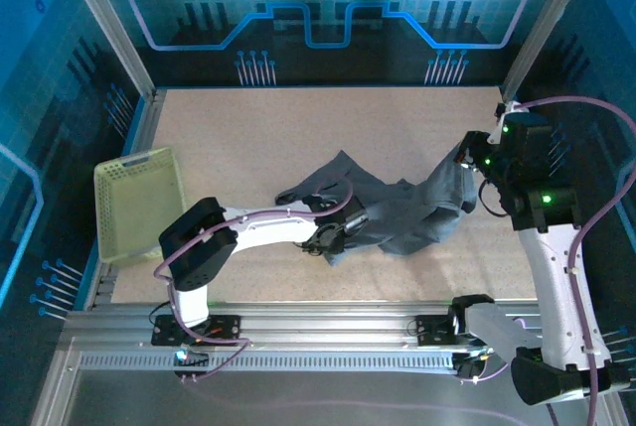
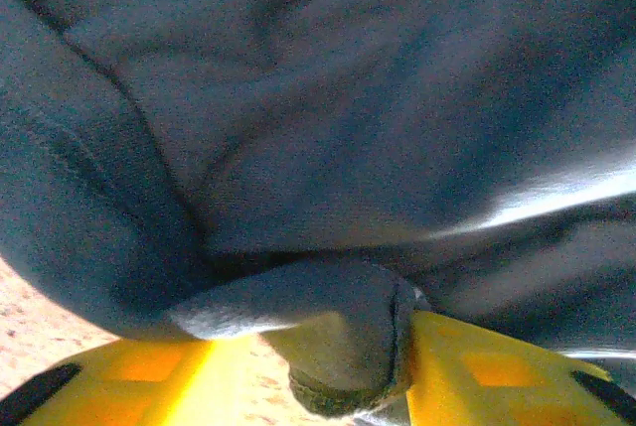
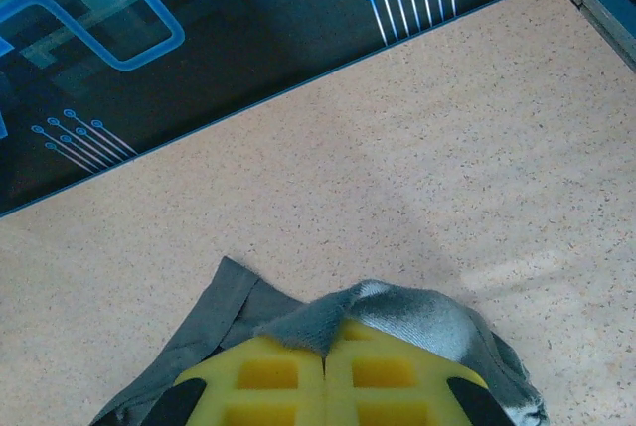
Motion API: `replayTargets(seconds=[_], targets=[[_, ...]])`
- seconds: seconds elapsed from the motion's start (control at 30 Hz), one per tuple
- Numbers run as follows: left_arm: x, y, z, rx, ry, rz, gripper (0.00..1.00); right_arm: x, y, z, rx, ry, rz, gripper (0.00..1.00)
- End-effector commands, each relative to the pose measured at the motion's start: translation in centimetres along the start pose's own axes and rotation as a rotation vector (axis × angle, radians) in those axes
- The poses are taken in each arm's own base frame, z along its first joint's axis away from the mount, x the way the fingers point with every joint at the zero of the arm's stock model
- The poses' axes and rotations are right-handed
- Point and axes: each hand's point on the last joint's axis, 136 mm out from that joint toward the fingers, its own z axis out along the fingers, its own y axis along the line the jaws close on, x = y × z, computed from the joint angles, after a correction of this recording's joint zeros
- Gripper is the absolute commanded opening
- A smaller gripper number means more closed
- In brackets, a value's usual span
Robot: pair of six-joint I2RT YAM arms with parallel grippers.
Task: Fold the inside-out t-shirt
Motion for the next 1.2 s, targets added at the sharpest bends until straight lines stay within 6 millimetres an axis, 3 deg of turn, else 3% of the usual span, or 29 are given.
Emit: replayTargets(seconds=[0.0, 0.13, 0.3, 0.4, 0.5, 0.57, 0.67, 0.73, 0.8, 0.93, 1.07, 1.1, 1.17], targets=[[-0.3, 2.1, -0.3, -0.013, -0.026, -0.029, 0.31, -0.7, -0.3, -0.3, 0.016, -0.032, -0.012, 0.0], [-0.6, 4.0, -1.5, 0.057, -0.099, -0.074, 0.14, -0.7, -1.4, -0.1, 0.066, -0.026, 0.005, 0.0], [-1.8, 6.4, -4.3, 0.212, -0.235, -0.107, 0.03, -0.6, -4.3, -0.1, 0.197, -0.014, 0.066, 0.0], [-3.9, 8.4, -7.4, 0.359, -0.346, -0.13, 0.02, -1.2, -5.5, -0.4, 0.226, -0.038, 0.106, 0.0], [-7.4, 10.1, -13.7, 0.508, -0.537, -0.105, 0.08, -3.1, -4.1, -1.5, 0.132, -0.085, 0.129, 0.0], [-9.5, 10.2, -20.3, 0.599, -0.719, -0.022, 0.01, -4.9, -1.5, -3.6, 0.008, -0.146, 0.117, 0.0], [-10.5, 9.1, -29.0, 0.753, -0.921, 0.101, 0.0, -7.1, 0.3, -7.7, -0.073, -0.257, 0.107, 0.0], [-10.6, 8.6, -30.8, 0.809, -0.99, 0.132, 0.02, -7.9, 0.0, -10.0, -0.045, -0.323, 0.101, 0.0], [-11.3, 8.7, -28.6, 0.77, -0.963, 0.114, 0.06, -7.8, -1.4, -10.5, 0.027, -0.349, 0.097, 0.0], [-12.9, 10.7, -17.1, 0.564, -0.649, -0.06, 0.09, -5.0, -4.2, -7.4, 0.15, -0.25, 0.11, 0.0], [-11.7, 13.4, -7.3, 0.355, -0.305, -0.193, 0.1, -1.3, -4.5, -3.3, 0.106, -0.123, 0.126, 0.0], [-11.3, 13.7, -6.0, 0.322, -0.258, -0.201, 0.13, -0.6, -4.6, -2.5, 0.103, -0.097, 0.13, 0.0], [-10.8, 14.6, -4.3, 0.248, -0.214, -0.23, 0.35, 0.3, -4.6, -1.4, 0.095, -0.058, 0.131, 0.0]])
